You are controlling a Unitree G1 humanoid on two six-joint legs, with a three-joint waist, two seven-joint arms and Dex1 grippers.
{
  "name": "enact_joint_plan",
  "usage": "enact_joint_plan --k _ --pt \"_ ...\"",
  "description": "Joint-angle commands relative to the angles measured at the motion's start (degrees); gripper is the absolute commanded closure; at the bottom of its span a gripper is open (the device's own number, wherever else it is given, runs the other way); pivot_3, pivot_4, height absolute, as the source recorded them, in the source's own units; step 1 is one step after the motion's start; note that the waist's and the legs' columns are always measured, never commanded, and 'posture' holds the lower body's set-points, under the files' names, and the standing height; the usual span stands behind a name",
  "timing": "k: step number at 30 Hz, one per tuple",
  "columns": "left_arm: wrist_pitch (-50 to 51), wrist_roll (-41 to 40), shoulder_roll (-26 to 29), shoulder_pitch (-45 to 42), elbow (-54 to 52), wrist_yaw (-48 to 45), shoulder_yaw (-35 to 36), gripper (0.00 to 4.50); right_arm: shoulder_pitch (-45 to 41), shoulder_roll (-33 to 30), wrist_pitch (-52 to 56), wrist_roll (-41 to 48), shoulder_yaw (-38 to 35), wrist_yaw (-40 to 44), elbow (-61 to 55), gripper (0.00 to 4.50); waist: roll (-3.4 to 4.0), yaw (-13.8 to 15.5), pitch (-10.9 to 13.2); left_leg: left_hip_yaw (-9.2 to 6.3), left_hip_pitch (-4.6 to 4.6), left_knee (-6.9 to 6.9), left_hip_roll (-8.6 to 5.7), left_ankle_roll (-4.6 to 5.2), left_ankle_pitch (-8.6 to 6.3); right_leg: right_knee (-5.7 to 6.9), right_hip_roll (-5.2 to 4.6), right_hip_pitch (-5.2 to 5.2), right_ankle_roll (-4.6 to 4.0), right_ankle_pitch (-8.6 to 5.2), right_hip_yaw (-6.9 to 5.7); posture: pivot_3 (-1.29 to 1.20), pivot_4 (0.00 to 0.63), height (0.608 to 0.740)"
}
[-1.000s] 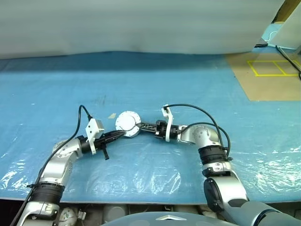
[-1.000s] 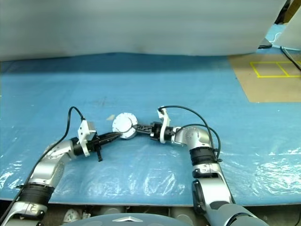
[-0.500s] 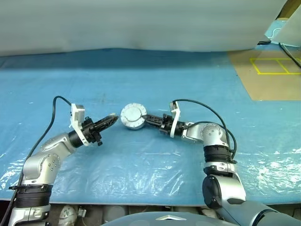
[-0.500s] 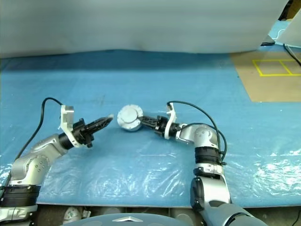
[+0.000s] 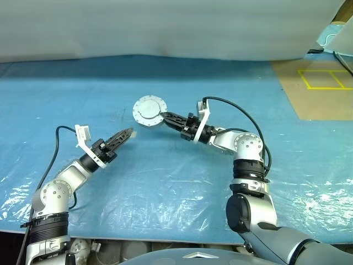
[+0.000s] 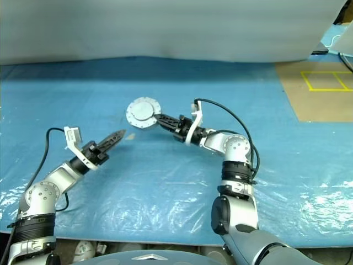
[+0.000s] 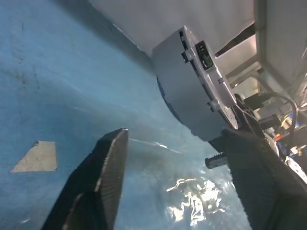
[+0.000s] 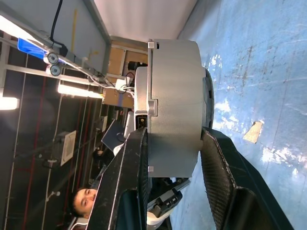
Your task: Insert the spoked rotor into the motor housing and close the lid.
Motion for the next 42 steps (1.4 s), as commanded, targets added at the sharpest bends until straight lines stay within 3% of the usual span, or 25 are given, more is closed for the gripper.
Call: enact_joint_plan --k 1,14,23,36,39,42 --pt "1.77 -3.29 -1.01 -1.47 0.8 2.04 2.11 0.02 -2.33 0.34 0.23 4.54 -0.74 0.7 -3.0 3.3 0.0 -0.02 0.0 -0.01 0.02 0.02 0.0 0.0 0.0 0.01 0.0 0.04 0.0 0.0 0.0 0.0 0.15 0.74" --pt "5.37 -10.98 -7.23 -8.76 6.1 9.72 5.37 0.02 -2.04 -0.23 0.56 5.11 0.8 -0.2 -3.57 3.3 -0.01 -0.05 -0.01 -0.13 0.06 0.18 -0.04 -0.01 0.0 0.05 -0.02 0.21 0.04 0.03 -0.06 0.0 0.15 0.74" --pt "7.11 -10.42 -9.69 -11.1 10.45 15.61 4.84 0.02 -2.1 -0.52 0.49 4.78 1.01 -0.67 -3.34 3.3 -0.01 0.08 -0.01 -0.26 0.06 0.38 -0.03 0.0 0.0 0.07 -0.03 0.36 0.1 0.06 -0.13 0.0 0.15 0.74" --pt "9.13 -11.75 -13.03 -13.35 9.84 16.59 4.13 0.02 -2.03 -0.52 0.03 5.06 1.01 -1.34 -3.03 3.3 -0.01 0.08 0.0 -0.3 0.06 0.62 -0.02 0.0 0.01 0.18 -0.03 0.42 0.11 0.08 -0.13 0.0 0.15 0.74" --pt "11.58 -14.87 -13.04 -13.16 9.17 15.55 4.66 0.62 -1.95 -0.45 0.07 5.12 0.99 -1.36 -3.01 3.3 -0.01 0.09 0.0 -0.31 0.05 0.65 -0.02 0.0 0.01 0.18 -0.03 0.42 0.11 0.08 -0.13 0.0 0.15 0.74" --pt "13.04 -16.57 -12.99 -13.2 8.56 17.17 4.65 1.59 -1.93 -0.37 0.08 5.14 1.06 -1.47 -2.95 3.3 -0.01 0.07 0.0 -0.31 0.05 0.65 -0.02 0.0 0.0 0.19 -0.03 0.42 0.11 0.08 -0.13 0.0 0.15 0.74"
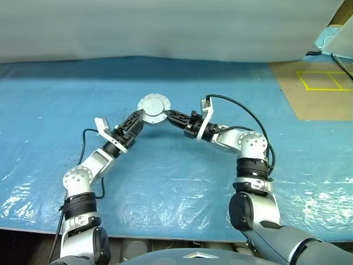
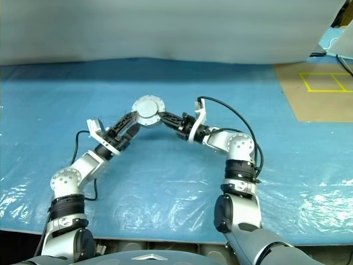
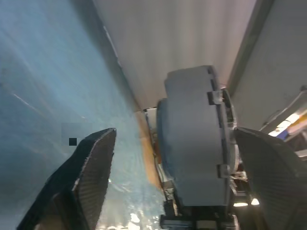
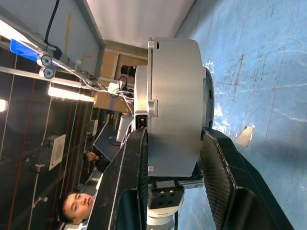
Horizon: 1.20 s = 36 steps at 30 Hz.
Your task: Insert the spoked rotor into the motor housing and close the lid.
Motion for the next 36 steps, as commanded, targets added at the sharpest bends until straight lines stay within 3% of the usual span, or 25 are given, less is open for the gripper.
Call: enact_joint_plan --k 1,3,17,20,30,36 --pt "2.47 -3.63 -0.08 -1.0 -2.37 1.04 -0.19 1.87 -1.81 1.07 0.2 3.57 0.32 1.05 -2.91 3.3 0.0 -0.02 0.0 0.0 0.0 0.01 0.0 0.0 0.0 0.0 0.0 0.0 0.0 0.0 0.0 0.0 0.15 0.74" --pt "2.99 -4.65 -0.03 -1.01 -2.59 1.99 -0.19 2.14 -1.79 1.07 0.16 3.61 0.36 0.93 -2.83 3.3 0.0 0.01 0.0 -0.01 0.0 0.03 0.0 0.0 0.0 0.0 0.0 0.02 0.0 0.0 0.0 0.0 0.15 0.74" --pt "-1.1 -8.61 -1.9 -1.12 -4.85 6.32 1.82 2.14 -1.77 1.03 -0.2 3.63 0.73 0.71 -2.38 3.3 0.0 0.03 0.0 -0.02 -0.03 0.13 0.01 0.0 0.0 0.01 0.0 0.03 0.01 0.01 -0.01 0.0 0.15 0.74" --pt "-2.02 -5.76 -1.68 -1.72 -4.05 8.26 0.63 2.14 -1.81 0.96 -0.36 3.59 0.89 0.67 -1.97 3.3 0.0 0.02 0.0 -0.03 -0.02 0.15 0.01 0.0 0.0 0.01 0.0 0.04 0.01 0.01 -0.01 0.0 0.15 0.74" --pt "-0.72 -10.22 -1.34 -1.73 -5.64 5.2 1.27 2.14 -1.59 1.21 -0.32 4.07 0.7 -0.07 -2.07 3.3 0.0 0.0 0.0 -0.03 -0.03 0.17 0.02 0.0 0.0 0.01 0.0 0.04 0.02 0.01 -0.01 0.0 0.15 0.74" --pt "-1.19 -8.85 -0.03 -3.05 -3.96 6.03 1.16 2.14 -1.65 1.75 -2.05 3.36 0.15 -2.26 -1.64 3.3 0.0 -0.01 0.0 -0.03 -0.03 0.17 0.02 0.0 0.0 0.01 0.0 0.04 0.03 0.02 -0.01 0.0 0.15 0.74"
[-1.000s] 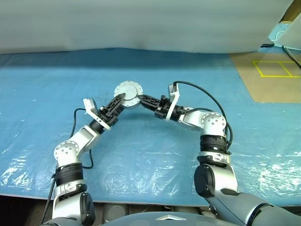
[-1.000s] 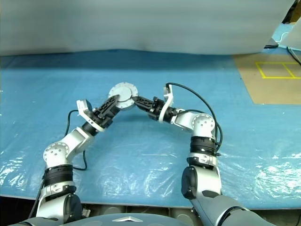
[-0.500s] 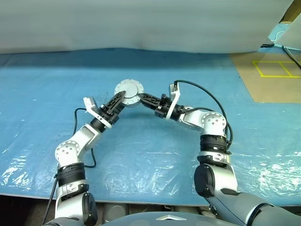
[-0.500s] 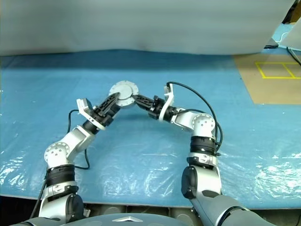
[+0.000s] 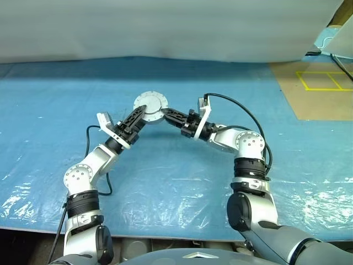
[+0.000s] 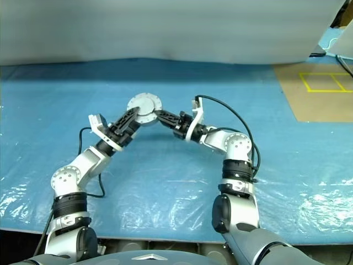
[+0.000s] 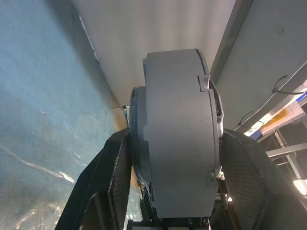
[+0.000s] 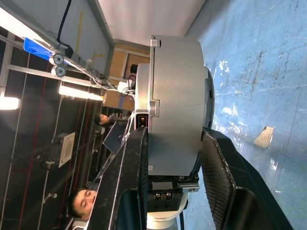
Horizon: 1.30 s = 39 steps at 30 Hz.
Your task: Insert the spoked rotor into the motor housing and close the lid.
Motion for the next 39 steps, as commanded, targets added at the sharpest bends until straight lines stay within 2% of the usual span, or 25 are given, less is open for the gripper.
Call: enact_joint_plan --k 1,6,7,11,15,18,24,27,32,39 --pt "-0.47 -1.83 1.15 -2.28 -1.66 -2.09 0.45 2.14 -1.23 0.4 -1.24 0.86 0.76 -0.83 -2.06 3.3 0.0 0.0 0.0 0.0 0.0 0.0 0.0 0.0 0.0 0.0 0.0 0.0 0.0 0.0 0.0 0.0 0.15 0.74" --pt "-1.56 -0.73 1.25 -2.19 -1.2 -2.64 0.28 2.14 0.17 -0.17 -6.36 -1.0 4.15 3.0 -5.81 3.3 0.0 0.03 0.0 0.0 -0.01 0.0 0.0 0.0 0.0 -0.01 0.0 0.0 0.01 0.0 -0.01 0.0 0.15 0.74" --pt "-2.25 -0.45 1.25 -2.51 -0.61 -2.62 0.6 2.14 0.16 -0.27 -6.34 -0.78 4.27 3.06 -5.74 2.6 0.0 0.05 0.0 -0.02 -0.02 0.0 0.0 0.0 0.0 -0.01 0.0 0.0 0.01 0.0 -0.02 0.0 0.15 0.74" --pt "-3.0 -0.58 2.81 -3.98 0.5 -4.97 1.57 2.14 -0.6 -0.94 -2.92 0.93 3.75 1.86 -2.7 1.4 0.0 -0.04 0.0 -0.02 0.0 0.01 -0.01 0.0 0.0 -0.01 0.0 0.02 0.02 0.01 -0.01 0.0 0.15 0.74" --pt "-4.8 -0.1 3.91 -5.23 0.66 -6.6 2.38 2.14 -0.75 -1.31 -2.9 0.6 3.95 1.38 -1.8 1.4 0.0 -0.03 0.0 -0.04 -0.02 0.01 0.0 0.0 0.0 0.0 0.01 0.02 0.02 0.01 -0.03 0.0 0.15 0.74" --pt "-11.11 3.57 3.82 -5.7 0.42 -6.08 3.84 2.14 -0.59 -2.0 -3.85 -1.13 4.44 0.22 -1.33 1.4 0.0 -0.04 0.0 -0.04 -0.01 0.01 -0.02 0.0 0.0 -0.01 -0.01 0.02 0.02 0.01 -0.03 0.0 0.15 0.74" --pt "-33.04 21.45 4.96 -6.91 7.23 -0.44 6.24 2.14 0.77 -4.99 -9.41 -8.14 7.56 -0.19 -0.62 1.4 0.0 -0.33 0.0 -0.04 -0.01 0.03 0.0 0.0 0.0 -0.01 0.0 0.03 0.02 0.01 -0.04 0.0 0.15 0.74" --pt "-37.66 23.3 5.84 -7.9 10.96 -1.19 8.6 2.14 1.52 -5.87 -9.79 -9.4 9.14 1.02 -1.58 1.4 -0.12 -0.4 0.05 -0.07 -0.02 0.02 -0.01 0.0 0.0 -0.03 0.0 0.05 0.04 0.02 -0.05 0.0 0.15 0.74" --pt "-42.01 26.29 8.52 -11.06 20.41 -1.81 11.17 2.14 2.1 -6.07 -10.7 -11.76 12.15 2.48 -1.88 1.4 -0.27 -0.05 0.13 -0.33 -0.22 0.08 0.0 0.0 0.0 -0.02 0.0 0.05 0.04 0.02 -0.34 0.0 0.15 0.74" --pt "-48.31 31.97 13.62 -16.98 40.9 -2.63 13.09 2.14 2.46 -5.63 -11.27 -13.66 14.13 2.84 -2.23 1.4 -0.29 0.35 0.12 -0.47 -0.15 0.18 -0.07 0.0 0.0 -0.01 -0.11 0.23 0.04 0.03 -0.42 0.0 0.15 0.74"
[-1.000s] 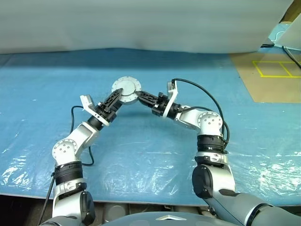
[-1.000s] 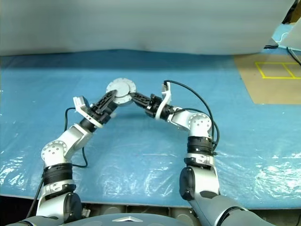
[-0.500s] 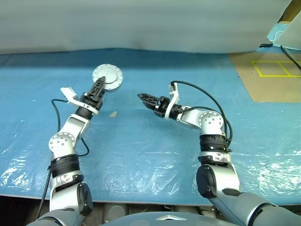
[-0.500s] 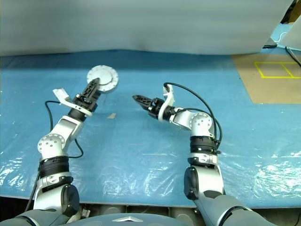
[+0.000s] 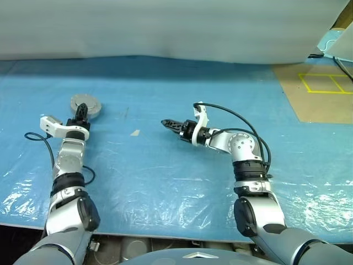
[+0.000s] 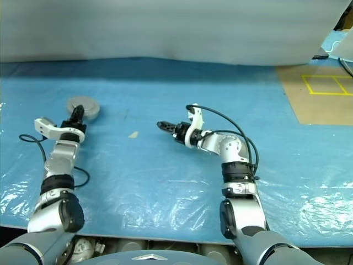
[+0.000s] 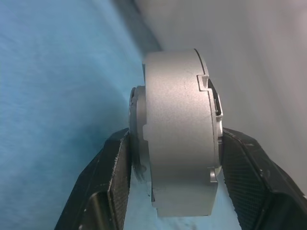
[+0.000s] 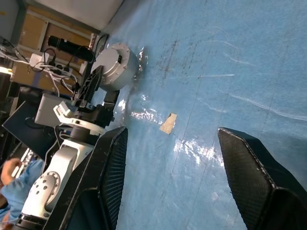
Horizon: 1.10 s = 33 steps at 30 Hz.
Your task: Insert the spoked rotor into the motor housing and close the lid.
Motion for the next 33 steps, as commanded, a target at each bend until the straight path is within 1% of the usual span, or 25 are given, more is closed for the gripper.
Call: enact_joint_plan --k 1,4,6,8,14,17,19,22,24,26,27,30,32,33 --pt "-3.5 1.71 2.81 -2.99 5.53 -2.09 1.74 2.14 0.18 -0.18 -0.62 -0.51 0.65 0.91 -2.66 1.4 -0.01 0.26 -0.01 -0.01 0.0 0.0 -0.01 0.0 0.0 0.0 0.0 0.0 0.0 0.0 -0.01 0.0 0.15 0.74" --pt "-5.19 3.98 4.37 -2.91 10.46 -2.31 1.56 2.14 0.34 -0.25 -0.67 -0.8 0.3 0.89 -2.8 1.4 -0.01 0.2 -0.01 -0.04 0.17 -0.01 0.02 -0.01 0.0 0.15 0.01 0.03 -0.03 -0.01 -0.03 0.0 0.15 0.74" --pt "-6.14 5.35 5.3 -2.54 12.62 -1.87 1.48 1.41 0.71 -0.37 -0.86 -1.2 0.66 1.04 -3.08 1.36 -0.01 -0.11 -0.01 -0.03 0.27 -0.01 0.02 -0.01 -0.01 0.21 0.0 0.08 -0.03 -0.02 0.0 0.0 0.15 0.74" --pt "-6.98 5.69 6.73 -2.39 13.48 -1.16 2.46 0.86 1.06 -0.29 -1.02 -1.59 1.11 1.21 -3.33 1.36 -0.01 -0.29 -0.01 -0.03 0.37 -0.01 0.02 -0.02 -0.01 0.22 0.0 0.15 -0.04 -0.02 0.03 0.0 0.15 0.74" --pt "-11.03 5.57 11.75 -0.74 13.27 1.43 6.51 0.86 1.2 -0.19 -1.6 -2.28 2.1 2.27 -3.47 1.36 -0.01 -0.89 -0.01 -0.02 0.49 0.0 0.05 -0.02 -0.01 0.26 0.0 0.22 -0.09 -0.05 0.06 0.0 0.15 0.74" --pt "-11.61 4.2 15.71 1.22 12.11 0.35 9.75 0.86 1.43 0.05 -1.84 -2.76 2.7 2.91 -3.54 1.36 -0.01 -0.77 -0.01 -0.02 0.44 -0.03 0.07 -0.02 -0.01 0.22 0.0 0.21 -0.1 -0.06 0.01 0.0 0.15 0.74" --pt "-11.61 4.12 17.3 1.87 11.31 0.31 10.77 0.86 1.33 0.16 -2.02 -2.88 2.72 3.06 -3.3 1.36 -0.01 -0.6 -0.01 -0.03 0.38 -0.05 0.08 -0.02 -0.01 0.18 -0.01 0.21 -0.1 -0.06 -0.06 0.0 0.15 0.74" --pt "-8.09 2.05 19.08 2.32 7.26 -4.13 12.02 0.86 0.72 0.06 -2.76 -2.71 1.93 3.4 -2.65 1.36 -0.01 0.21 -0.01 -0.04 0.38 -0.07 0.14 -0.02 -0.01 0.18 -0.08 0.21 -0.11 -0.07 -0.09 0.0 0.15 0.74" --pt "-0.85 -1.43 18.75 2.83 0.04 -8.05 11.51 0.86 0.57 -1.23 -4.49 -3.79 2.5 4.34 -3.48 1.36 -0.01 0.79 -0.01 -0.03 0.38 -0.05 0.16 -0.02 -0.01 0.19 -0.15 0.22 -0.11 -0.07 -0.09 0.0 0.15 0.74" --pt "9.38 -6.01 17.35 4.98 -11.16 -12.13 8.64 0.86 0.83 -3.61 -7.6 -5.47 3.36 6.06 -6.04 1.36 -0.03 1.01 0.0 -0.02 0.31 0.0 0.17 -0.02 -0.01 0.23 -0.24 0.22 -0.24 -0.15 -0.17 0.0 0.15 0.74" --pt "12.76 -7.47 16.7 5.99 -15.21 -13.05 7.57 0.86 1.05 -4.49 -8.96 -6.18 3.76 6.75 -7.13 1.36 -0.04 1.01 0.02 -0.02 0.28 0.04 0.16 -0.02 -0.01 0.25 -0.29 0.22 -0.34 -0.21 -0.18 0.0 0.15 0.74" --pt "22.23 -11.64 12.89 8.89 -30.3 -14.46 0.81 0.86 1.9 -7.09 -18.26 -11.07 3.46 5.78 -9.9 1.36 -0.03 1.07 0.02 0.01 0.21 0.1 0.12 -0.02 -0.01 0.27 -0.36 0.21 -0.33 -0.2 -0.2 0.0 0.15 0.74" --pt "24.99 -11.16 10.79 10.44 -37.82 -15.65 -4.54 0.86 2.6 -9.12 -21.89 -13.7 3.71 5.63 -11.15 1.36 -0.03 0.91 0.02 0.02 0.23 0.1 0.14 -0.02 -0.01 0.29 -0.34 0.21 -0.33 -0.2 -0.19 0.0 0.15 0.74" --pt "25.81 -9.64 10.21 11.27 -40.59 -16.44 -7.92 0.86 3.35 -10.32 -23.45 -15.06 4.23 5.96 -12.2 1.36 -0.03 0.75 0.02 0.03 0.24 0.1 0.13 -0.01 -0.01 0.3 -0.32 0.2 -0.32 -0.2 -0.18 0.0 0.15 0.74"
